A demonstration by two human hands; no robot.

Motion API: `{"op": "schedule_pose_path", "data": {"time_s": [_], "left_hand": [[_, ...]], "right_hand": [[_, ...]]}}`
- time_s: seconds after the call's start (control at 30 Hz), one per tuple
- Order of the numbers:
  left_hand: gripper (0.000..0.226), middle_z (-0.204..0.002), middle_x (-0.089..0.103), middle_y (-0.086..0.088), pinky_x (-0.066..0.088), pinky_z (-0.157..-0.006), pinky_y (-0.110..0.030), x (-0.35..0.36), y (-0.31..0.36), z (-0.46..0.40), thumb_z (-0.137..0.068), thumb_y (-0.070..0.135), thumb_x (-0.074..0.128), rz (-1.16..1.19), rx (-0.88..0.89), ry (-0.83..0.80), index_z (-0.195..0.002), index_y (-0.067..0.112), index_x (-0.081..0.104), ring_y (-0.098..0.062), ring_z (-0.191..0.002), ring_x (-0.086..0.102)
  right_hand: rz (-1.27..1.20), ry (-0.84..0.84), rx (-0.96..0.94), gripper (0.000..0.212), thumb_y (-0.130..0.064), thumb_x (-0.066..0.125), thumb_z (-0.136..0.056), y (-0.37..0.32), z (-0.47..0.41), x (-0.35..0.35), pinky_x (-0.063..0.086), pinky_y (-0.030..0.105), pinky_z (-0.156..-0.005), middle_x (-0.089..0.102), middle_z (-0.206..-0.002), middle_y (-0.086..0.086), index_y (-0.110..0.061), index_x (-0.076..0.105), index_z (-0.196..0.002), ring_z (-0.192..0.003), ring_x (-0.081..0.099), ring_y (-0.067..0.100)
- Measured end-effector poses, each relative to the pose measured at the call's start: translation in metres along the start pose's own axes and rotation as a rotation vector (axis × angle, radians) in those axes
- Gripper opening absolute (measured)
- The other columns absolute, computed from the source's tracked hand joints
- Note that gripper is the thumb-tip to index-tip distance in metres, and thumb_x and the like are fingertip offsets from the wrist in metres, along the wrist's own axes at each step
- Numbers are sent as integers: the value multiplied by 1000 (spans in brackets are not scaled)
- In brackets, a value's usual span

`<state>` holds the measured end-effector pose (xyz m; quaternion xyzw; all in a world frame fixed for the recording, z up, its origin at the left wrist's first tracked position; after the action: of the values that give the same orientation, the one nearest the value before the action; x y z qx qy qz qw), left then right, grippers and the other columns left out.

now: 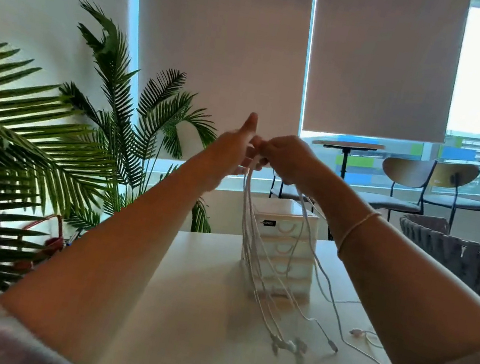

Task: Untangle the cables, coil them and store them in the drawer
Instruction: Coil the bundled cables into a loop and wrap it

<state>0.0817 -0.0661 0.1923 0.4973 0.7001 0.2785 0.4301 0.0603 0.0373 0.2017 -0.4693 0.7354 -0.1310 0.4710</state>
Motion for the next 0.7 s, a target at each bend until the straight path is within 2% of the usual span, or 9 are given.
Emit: {"op": "schedule_pose_path", "data": {"time_s": [0.1,0.2,0.33,0.4,0.47,0.5,0.57,0.63,0.7], "left_hand": [[67,-59,47,-1,39,-48,-23,20,3,-7,-93,61,11,22,-91,-15,-69,12,50,-10,-47,43],[72,-52,39,2,27,-41,-18,29,-11,-7,-89,66,6,-62,-97,9,-61,14,46,-6,-37,32],[68,-51,41,-1,33,-47,-22,25,-9,-7,-92,62,9,-189,-24,138,-57,15,44,-16,-44,38],[65,-59,54,-15,43,-60,-32,20,-4,-5,-96,56,21,-269,15,202,-59,11,51,-36,-60,52],[61,-73,58,-26,45,-74,-40,14,-2,-2,-97,49,33,-298,40,257,-73,0,61,-47,-81,57],[59,-69,56,-24,44,-73,-40,11,-3,-2,-96,48,37,-300,61,263,-75,-2,60,-47,-75,54],[55,-54,45,-8,38,-68,-34,7,-9,-2,-95,48,40,-306,102,250,-70,2,56,-28,-53,44],[55,-51,39,-2,35,-63,-29,6,-14,-3,-94,50,39,-315,117,238,-76,1,58,-15,-47,37],[54,-53,40,0,34,-59,-27,10,-15,-1,-95,50,35,-310,143,196,-69,8,56,-12,-48,37]], "right_hand": [[43,-74,17,38,-28,45,-95,-4,3,1,28,23,-42,40,-57,3,-8,50,-64,-45,32,12],[-88,-193,70,37,-23,46,-94,1,11,-4,23,22,-45,35,-54,3,-9,46,-59,-44,26,12],[-182,-306,116,34,-25,50,-93,13,22,-9,21,18,-41,33,-43,-5,-12,48,-61,-37,24,8],[-244,-371,127,35,-27,47,-94,18,24,-12,19,15,-37,31,-37,-9,-14,44,-62,-32,21,6],[-294,-402,147,35,-27,43,-95,22,25,-18,19,16,-36,31,-36,-8,-13,44,-63,-31,20,6],[-312,-405,158,35,-26,42,-96,26,25,-21,19,17,-37,31,-37,-8,-13,45,-64,-31,21,6],[-321,-389,177,32,-24,41,-96,33,25,-29,19,18,-37,34,-39,-7,-12,49,-66,-32,21,6],[-307,-350,176,30,-22,43,-95,39,23,-35,19,19,-39,37,-40,-7,-10,54,-70,-33,22,6],[-329,-277,163,30,-21,43,-95,40,20,-39,19,18,-38,37,-39,-8,-8,58,-73,-34,22,6]]}}
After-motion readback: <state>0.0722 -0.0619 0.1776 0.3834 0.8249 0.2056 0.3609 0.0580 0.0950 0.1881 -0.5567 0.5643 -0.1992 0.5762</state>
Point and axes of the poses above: each hand's wrist, its own z-axis away from the middle knuckle, its own x-axis out of the palm, y = z × x, the point moved 5 cm from there along -z, towards the middle knuckle
